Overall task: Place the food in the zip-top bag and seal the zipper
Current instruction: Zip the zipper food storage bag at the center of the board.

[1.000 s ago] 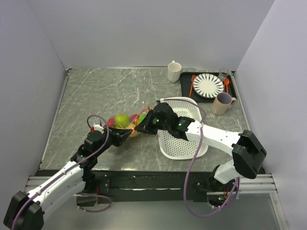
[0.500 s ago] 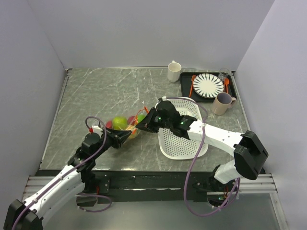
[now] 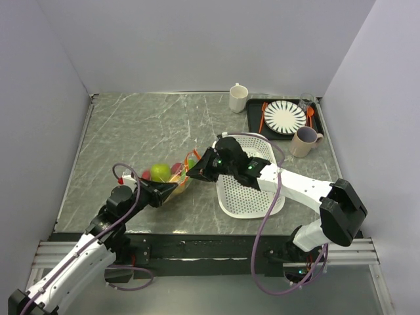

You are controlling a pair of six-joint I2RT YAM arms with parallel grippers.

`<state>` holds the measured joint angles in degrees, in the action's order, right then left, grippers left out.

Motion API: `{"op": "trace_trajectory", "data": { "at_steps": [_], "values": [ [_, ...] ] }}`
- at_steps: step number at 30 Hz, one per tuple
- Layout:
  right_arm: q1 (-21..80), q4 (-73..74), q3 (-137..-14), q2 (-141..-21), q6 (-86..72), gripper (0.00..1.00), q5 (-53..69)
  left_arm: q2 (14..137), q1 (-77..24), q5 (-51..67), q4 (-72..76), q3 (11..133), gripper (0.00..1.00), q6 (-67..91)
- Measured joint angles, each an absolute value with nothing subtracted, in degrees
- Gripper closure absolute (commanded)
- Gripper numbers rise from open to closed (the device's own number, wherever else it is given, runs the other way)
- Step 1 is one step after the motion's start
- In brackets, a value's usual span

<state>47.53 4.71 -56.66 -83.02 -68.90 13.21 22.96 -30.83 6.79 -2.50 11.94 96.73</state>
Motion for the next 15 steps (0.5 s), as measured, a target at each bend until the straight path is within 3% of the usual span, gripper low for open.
{"op": "trace_trajectory", "data": {
  "at_steps": [12, 14, 15],
  "values": [
    [47.0, 4.3, -55.8, -83.2, -67.9, 1.0, 14.7, 17.8, -30.8, 6.8, -8.8, 11.9, 0.99, 96.9],
    [46.7, 4.2, -55.8, -83.4, -67.7, 1.0, 15.1, 17.7, -30.8, 6.8, -8.8, 11.9, 0.93, 96.9],
    [46.6, 4.2, -55.8, -83.5, -67.6, 1.0, 15.2, 17.8, -30.8, 6.8, -8.6, 11.9, 0.85, 96.9]
  ]
}}
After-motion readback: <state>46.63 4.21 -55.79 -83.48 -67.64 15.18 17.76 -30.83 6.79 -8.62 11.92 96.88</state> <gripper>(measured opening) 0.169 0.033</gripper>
